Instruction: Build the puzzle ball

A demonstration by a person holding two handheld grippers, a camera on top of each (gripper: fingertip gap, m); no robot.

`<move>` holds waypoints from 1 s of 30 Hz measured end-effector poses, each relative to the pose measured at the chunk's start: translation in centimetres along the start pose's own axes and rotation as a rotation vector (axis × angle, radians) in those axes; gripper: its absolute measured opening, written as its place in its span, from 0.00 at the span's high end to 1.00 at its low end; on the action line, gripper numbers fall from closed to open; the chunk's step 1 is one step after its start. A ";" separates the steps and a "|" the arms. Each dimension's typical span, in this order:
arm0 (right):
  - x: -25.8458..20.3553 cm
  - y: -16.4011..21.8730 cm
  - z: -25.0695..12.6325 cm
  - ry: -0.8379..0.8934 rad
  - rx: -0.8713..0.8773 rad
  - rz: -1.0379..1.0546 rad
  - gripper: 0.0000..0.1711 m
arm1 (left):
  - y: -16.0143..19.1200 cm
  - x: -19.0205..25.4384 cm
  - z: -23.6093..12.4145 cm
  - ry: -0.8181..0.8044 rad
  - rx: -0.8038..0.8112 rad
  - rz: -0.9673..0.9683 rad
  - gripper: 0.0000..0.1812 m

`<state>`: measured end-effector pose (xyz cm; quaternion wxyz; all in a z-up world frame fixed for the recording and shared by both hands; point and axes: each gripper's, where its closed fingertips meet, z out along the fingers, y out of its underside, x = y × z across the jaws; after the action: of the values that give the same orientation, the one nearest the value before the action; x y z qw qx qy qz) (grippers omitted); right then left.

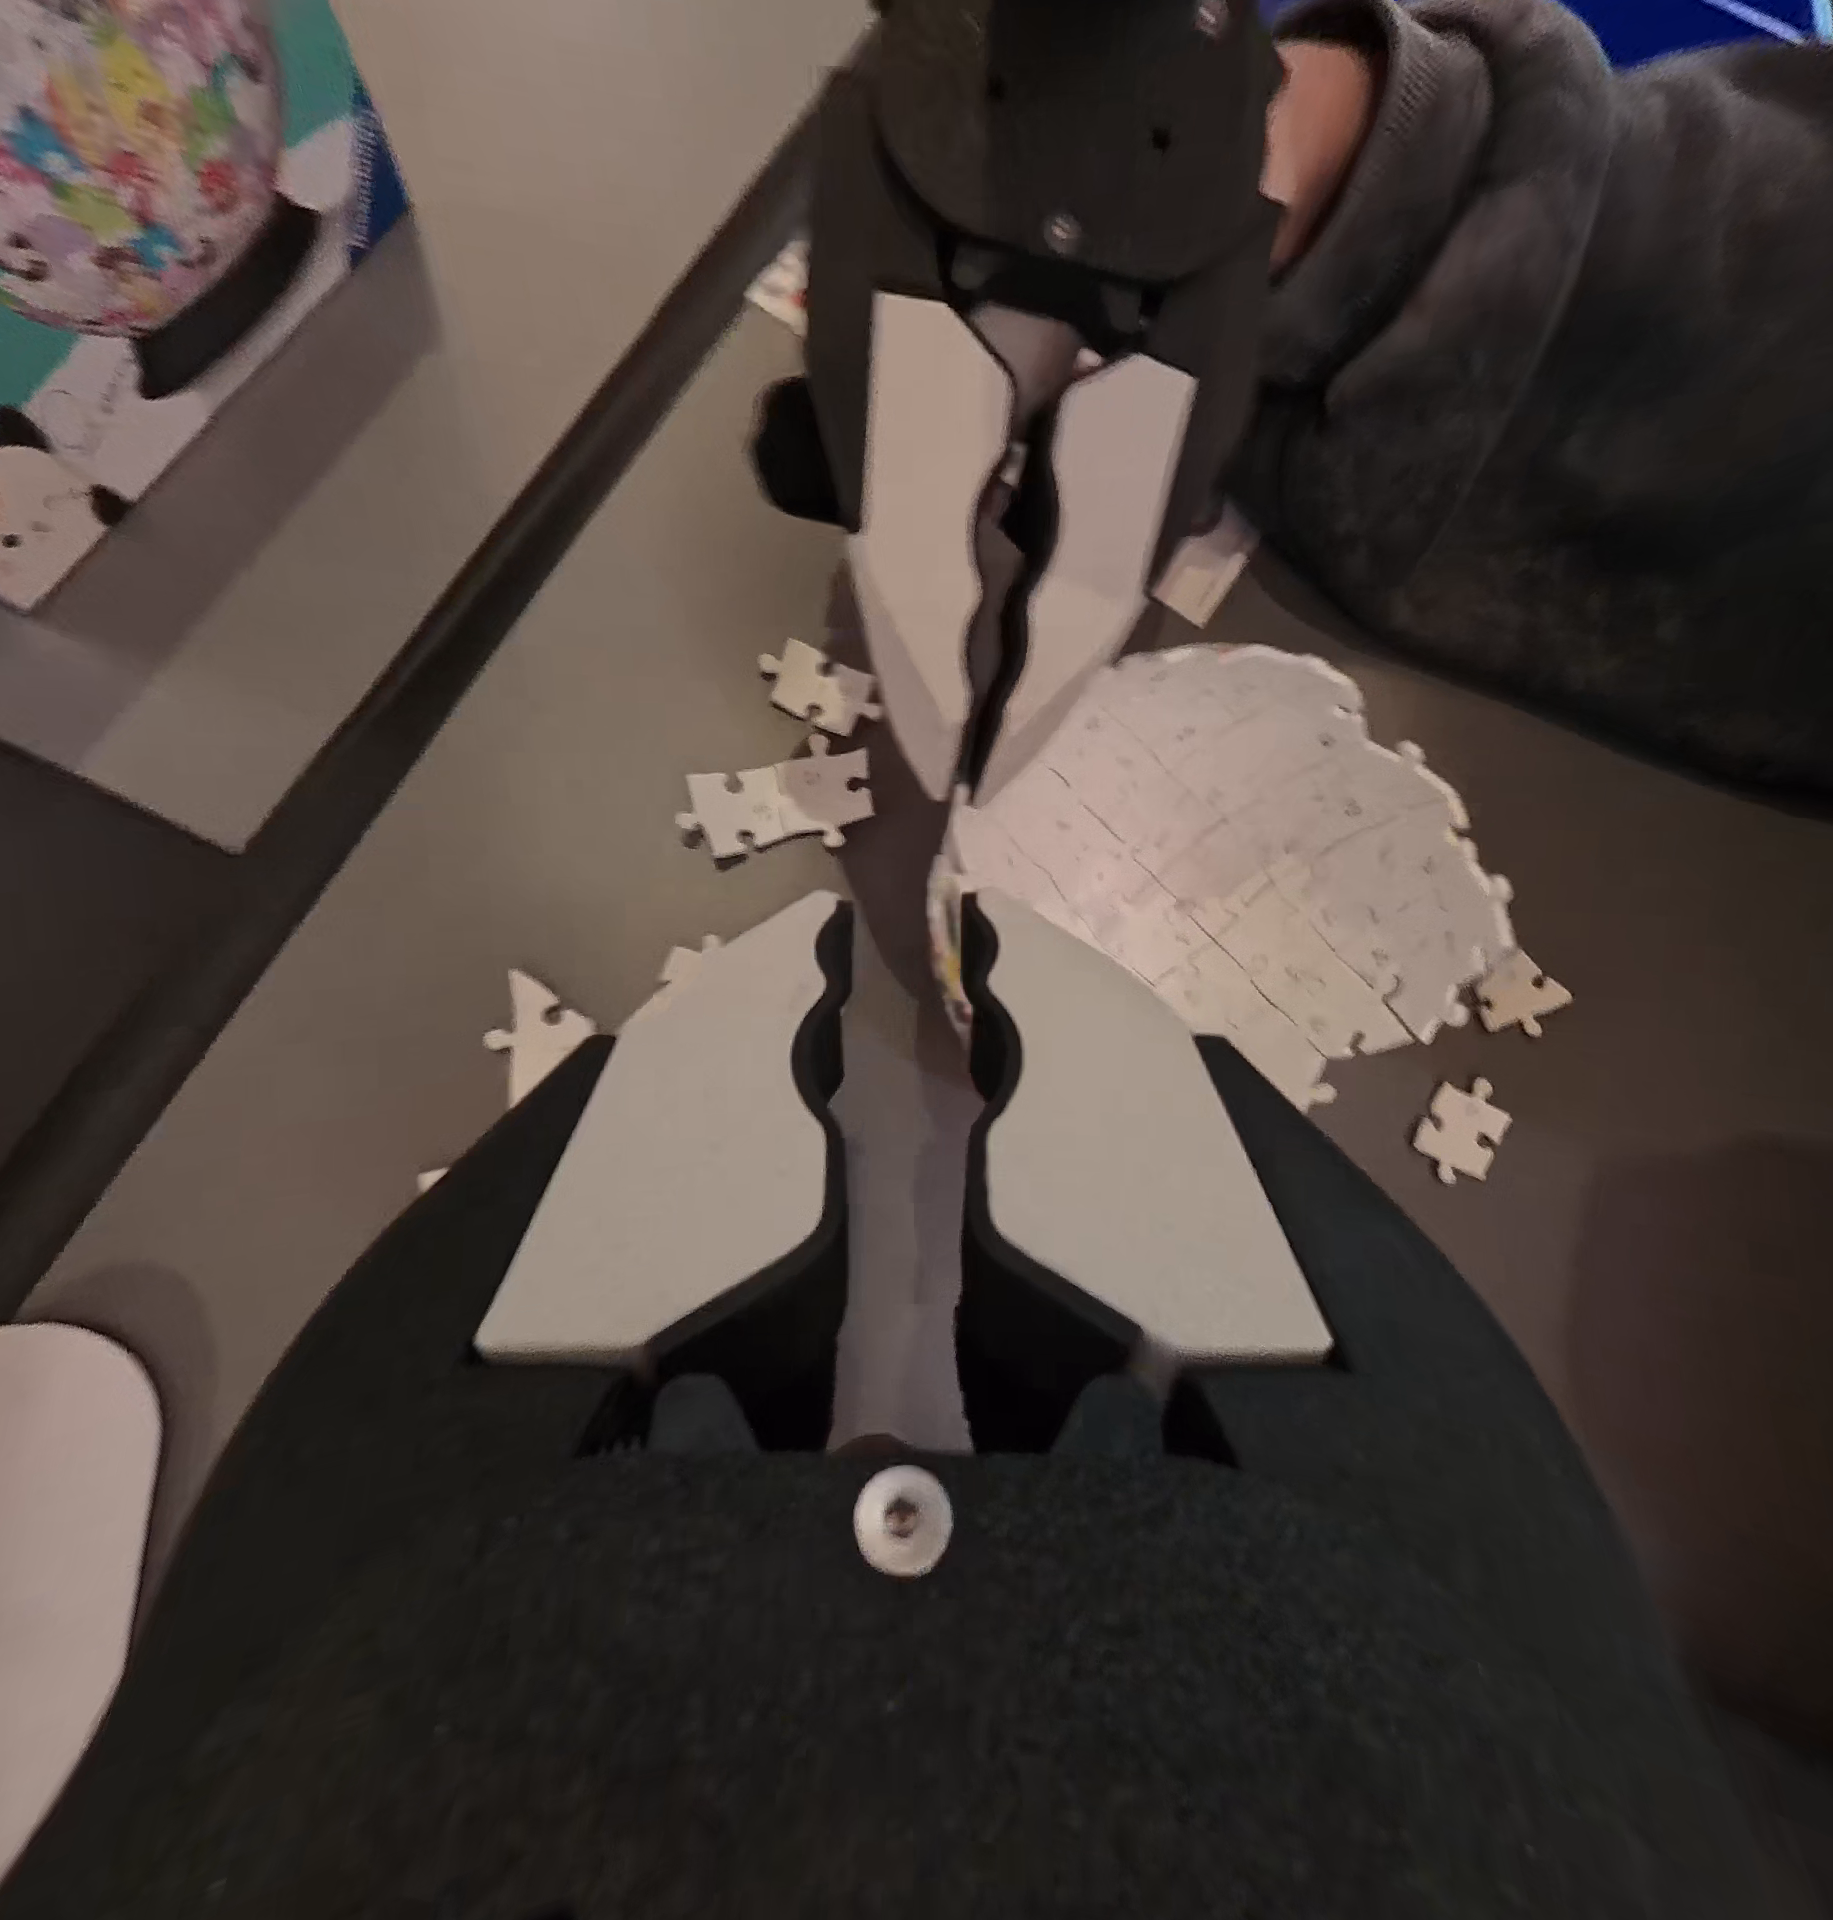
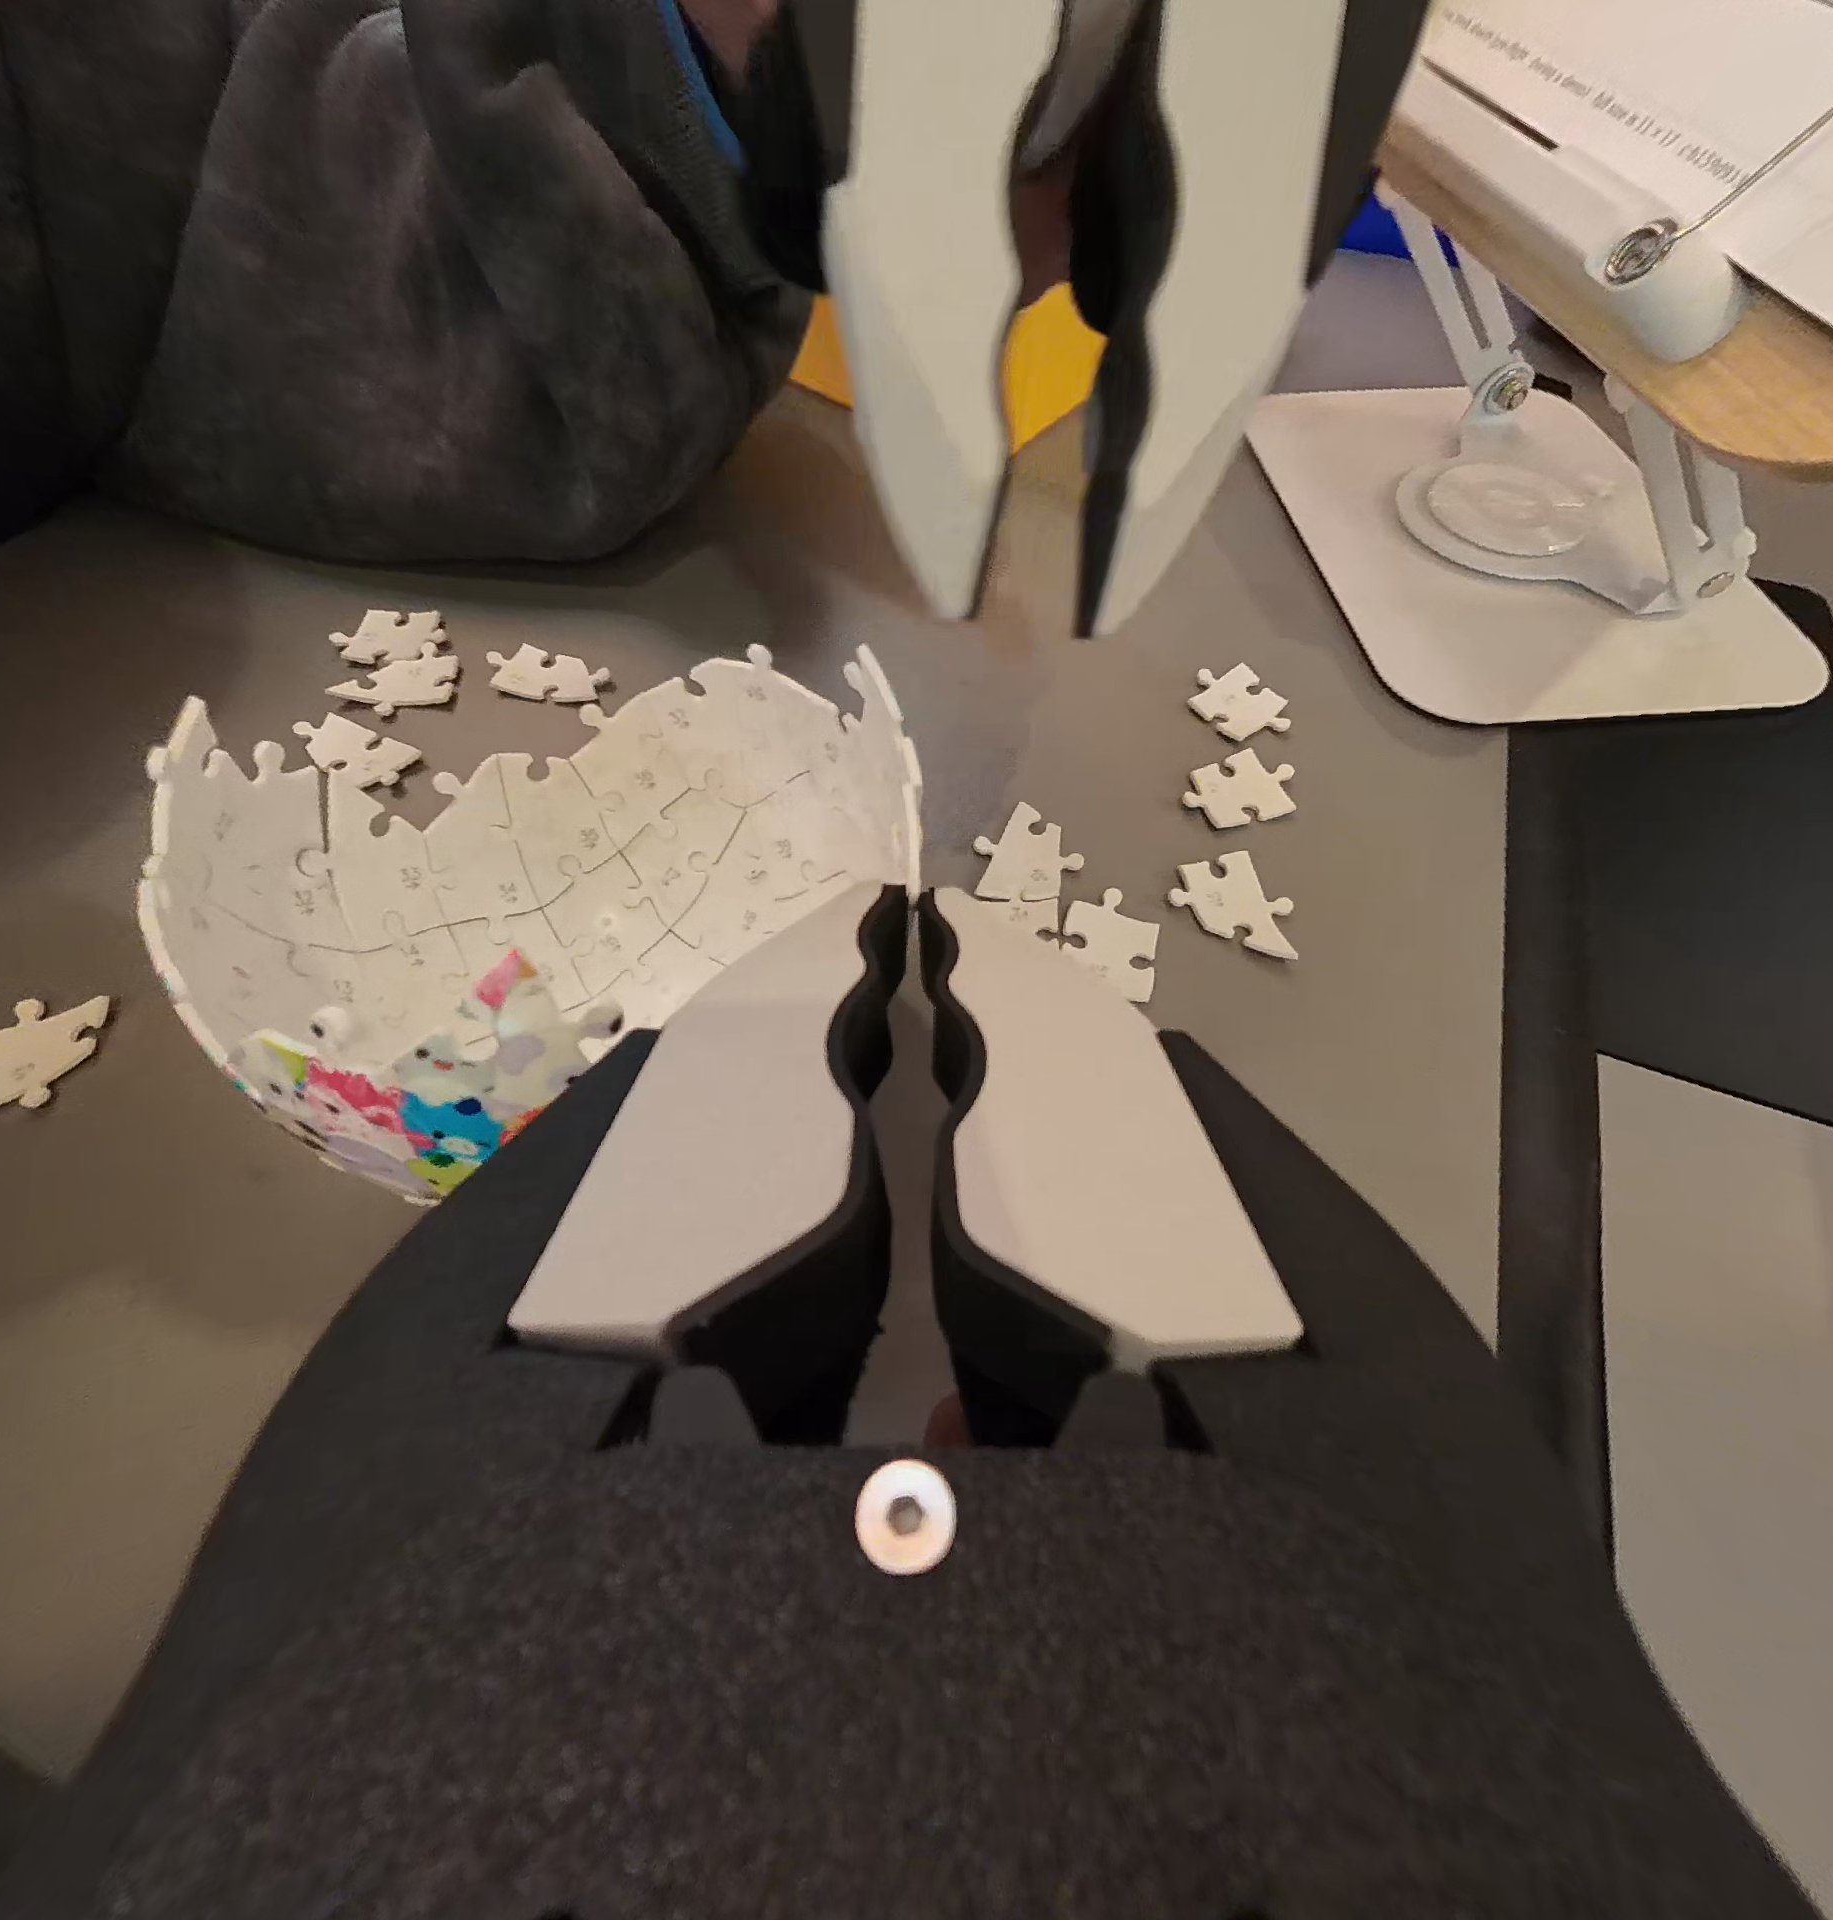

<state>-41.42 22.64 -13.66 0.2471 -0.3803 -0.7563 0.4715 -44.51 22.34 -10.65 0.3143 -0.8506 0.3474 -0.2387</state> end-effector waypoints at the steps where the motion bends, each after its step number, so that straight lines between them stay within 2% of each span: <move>1: 0.1 0.0 0.0 0.007 0.000 -0.006 0.99 | 0.0 -0.7 -0.1 -0.015 0.014 -0.023 0.90; 6: 0.0 0.0 0.1 0.008 -0.001 -0.019 0.99 | 1.7 -2.0 1.2 0.038 -0.016 -0.109 0.90; 12: -0.1 0.2 0.2 -0.002 -0.007 -0.013 0.99 | 1.1 -0.6 1.0 0.150 0.018 -0.139 0.86; 17: 0.1 -0.4 -0.5 -0.001 0.033 -0.003 0.99 | 1.0 -0.2 1.1 0.157 0.017 -0.121 0.85; 20: 0.7 -1.3 -1.5 0.020 0.113 0.010 0.99 | 0.9 -0.4 1.8 0.131 0.030 -0.100 0.85; 23: 2.9 -2.7 -3.3 0.105 0.286 0.068 0.99 | 0.0 -1.4 2.6 0.073 0.137 -0.056 0.85; 26: 5.7 -2.6 -5.4 0.161 0.436 0.308 0.99 | -0.8 -4.2 2.8 -0.069 0.340 -0.032 0.85; 28: 6.5 -1.0 -5.8 0.134 0.382 0.453 0.99 | -0.4 -5.6 2.9 -0.124 0.437 -0.027 0.85; 30: 7.0 0.0 -6.2 0.141 0.311 0.507 0.99 | 0.1 -6.5 3.0 -0.175 0.434 -0.032 0.82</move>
<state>-40.99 31.59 -10.88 0.2287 -0.5465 -0.5370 0.6005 -46.93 28.19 -14.01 0.5151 -0.7858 0.2458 -0.2383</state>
